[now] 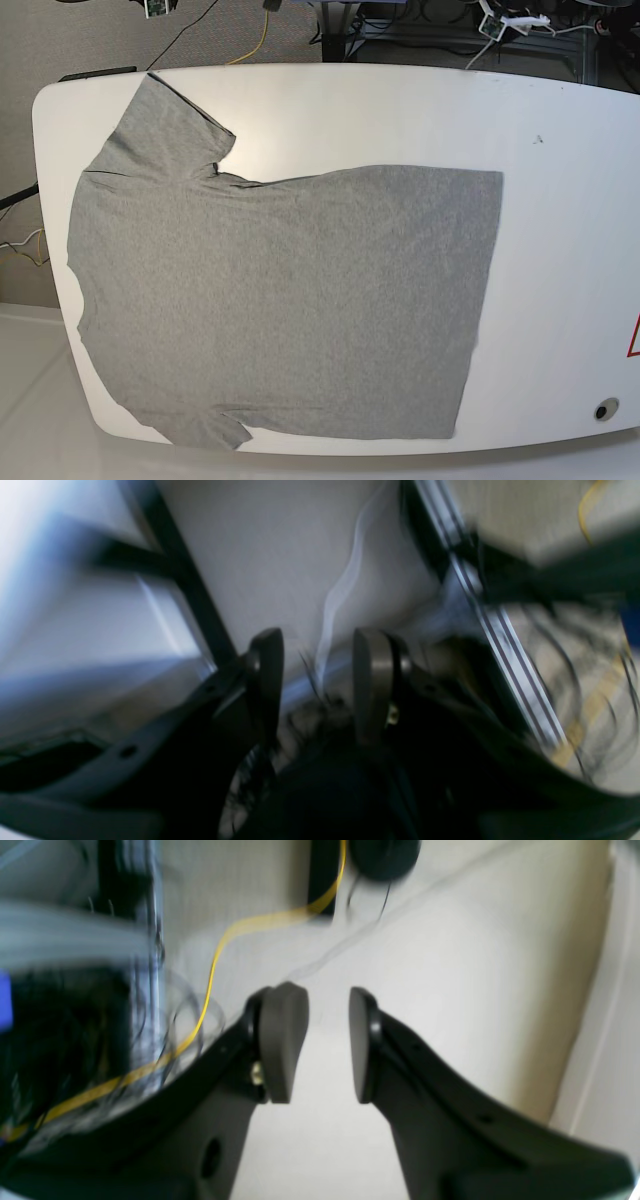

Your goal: Fold the T-shirt properly

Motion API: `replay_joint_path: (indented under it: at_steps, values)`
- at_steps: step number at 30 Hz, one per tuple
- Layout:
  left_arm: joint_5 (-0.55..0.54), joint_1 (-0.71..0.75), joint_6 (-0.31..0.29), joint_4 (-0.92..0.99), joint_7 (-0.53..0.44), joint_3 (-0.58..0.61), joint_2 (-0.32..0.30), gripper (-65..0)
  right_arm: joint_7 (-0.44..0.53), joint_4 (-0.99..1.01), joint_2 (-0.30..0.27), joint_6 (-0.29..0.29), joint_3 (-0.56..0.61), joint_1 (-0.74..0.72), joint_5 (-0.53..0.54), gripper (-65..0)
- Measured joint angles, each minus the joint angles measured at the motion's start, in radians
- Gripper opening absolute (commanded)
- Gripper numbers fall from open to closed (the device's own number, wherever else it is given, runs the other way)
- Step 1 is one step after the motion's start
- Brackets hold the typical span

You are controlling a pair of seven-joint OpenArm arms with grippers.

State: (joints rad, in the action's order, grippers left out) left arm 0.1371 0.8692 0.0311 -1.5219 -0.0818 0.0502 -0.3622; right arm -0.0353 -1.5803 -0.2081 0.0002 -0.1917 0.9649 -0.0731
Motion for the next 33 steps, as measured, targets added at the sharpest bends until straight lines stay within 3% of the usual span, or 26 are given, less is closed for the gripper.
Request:
replay_joint_path:
  at_steps: [7, 12, 14, 22, 24, 25, 27, 33]
  values:
    - [-0.185, 0.029, 0.003, -0.151, 0.041, -0.014, -0.021, -43.9, -0.024, -0.073, 0.016, 0.011, -0.036, 0.013, 0.003, -47.4]
    - [-0.201, 0.059, -0.009, -0.256, 0.06, -0.027, -0.026, -43.0, -0.035, -0.132, 0.013, 0.004, -0.061, 0.039, 0.003, -46.9]
    - [-0.159, 0.064, -0.027, -0.299, 0.079, -0.046, -0.024, -42.9, -0.093, -0.192, 0.011, 0.023, -0.093, 0.05, 0.004, -46.9]
    - [-0.003, 0.079, -0.033, -0.383, 0.097, -0.072, -0.024, -41.9, -0.108, -0.317, -0.037, 0.014, -0.124, 0.058, 0.003, -46.3]
    - [0.143, 0.108, -0.052, -0.442, 0.129, -0.093, -0.018, -41.8, -0.167, -0.364, -0.058, 0.027, -0.125, 0.08, 0.004, -46.3]
    - [0.165, 0.124, -0.05, -0.471, 0.109, -0.101, -0.017, -41.7, -0.178, -0.385, -0.066, 0.028, -0.125, 0.097, 0.003, -46.2]
    - [0.173, 0.14, -0.031, -0.505, 0.08, -0.115, -0.019, -41.6, -0.134, -0.425, -0.08, 0.026, -0.129, 0.116, -0.005, -46.1]
    - [0.237, 0.134, -0.04, -0.565, 0.107, -0.121, -0.018, -41.3, -0.158, -0.48, -0.102, 0.027, -0.127, 0.103, -0.045, -46.4]
